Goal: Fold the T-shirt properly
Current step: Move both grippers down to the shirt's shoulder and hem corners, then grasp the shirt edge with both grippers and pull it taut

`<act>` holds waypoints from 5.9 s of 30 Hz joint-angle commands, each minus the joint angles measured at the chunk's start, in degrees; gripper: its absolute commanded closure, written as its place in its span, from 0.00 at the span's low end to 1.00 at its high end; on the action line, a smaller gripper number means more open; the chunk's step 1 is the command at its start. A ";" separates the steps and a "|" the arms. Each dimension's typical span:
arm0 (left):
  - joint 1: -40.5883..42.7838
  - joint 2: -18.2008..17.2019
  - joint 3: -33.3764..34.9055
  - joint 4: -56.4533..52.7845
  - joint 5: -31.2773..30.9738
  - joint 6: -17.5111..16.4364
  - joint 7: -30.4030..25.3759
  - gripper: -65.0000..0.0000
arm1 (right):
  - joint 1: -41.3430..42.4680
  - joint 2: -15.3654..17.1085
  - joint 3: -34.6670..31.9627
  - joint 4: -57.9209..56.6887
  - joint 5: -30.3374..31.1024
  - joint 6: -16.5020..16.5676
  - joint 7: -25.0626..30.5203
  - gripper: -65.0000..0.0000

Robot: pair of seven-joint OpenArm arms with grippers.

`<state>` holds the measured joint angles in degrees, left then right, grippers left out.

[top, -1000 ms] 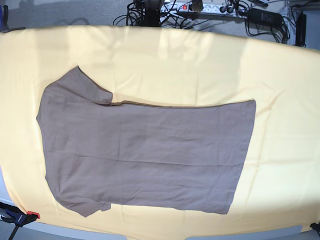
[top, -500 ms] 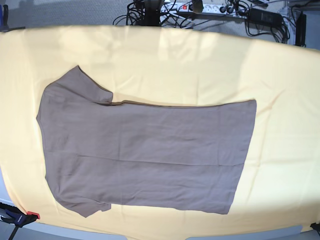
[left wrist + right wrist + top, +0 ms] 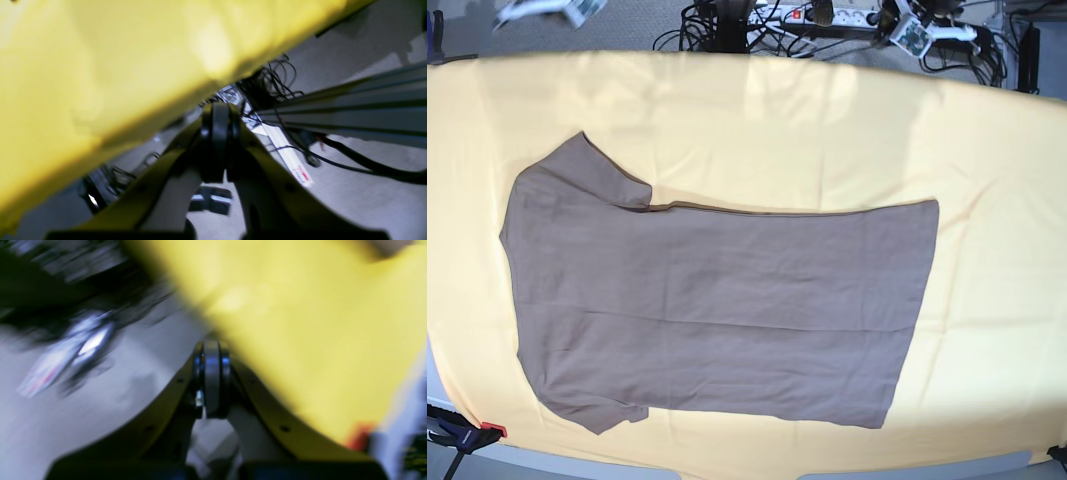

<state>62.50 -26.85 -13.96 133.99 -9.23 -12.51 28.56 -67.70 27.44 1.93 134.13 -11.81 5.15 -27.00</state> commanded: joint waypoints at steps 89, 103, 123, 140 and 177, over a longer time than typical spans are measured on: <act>-79.82 -28.55 48.13 -48.50 18.18 -10.80 -25.53 1.00 | 40.89 6.10 -2.71 -26.36 10.25 21.07 6.38 0.62; -83.43 -34.36 48.13 -43.04 10.51 -15.10 -25.51 1.00 | 43.36 13.75 -2.69 -20.09 15.96 17.29 -2.64 1.00; -79.06 -49.20 48.13 -29.81 0.02 -27.49 -25.49 1.00 | 22.53 22.27 -2.54 -7.17 17.31 16.15 -13.31 1.00; -66.88 -56.85 48.13 -16.35 -3.61 -27.49 -16.72 1.00 | -2.97 21.77 8.33 0.87 13.29 14.71 -14.25 1.00; -65.37 -49.55 48.13 -8.90 -2.32 -13.31 5.62 1.00 | 10.12 21.86 16.13 0.76 16.94 14.19 -1.01 1.00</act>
<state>-2.39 -74.96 34.81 124.62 -11.92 -26.13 34.44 -57.52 48.51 17.52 134.26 5.61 20.12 -29.12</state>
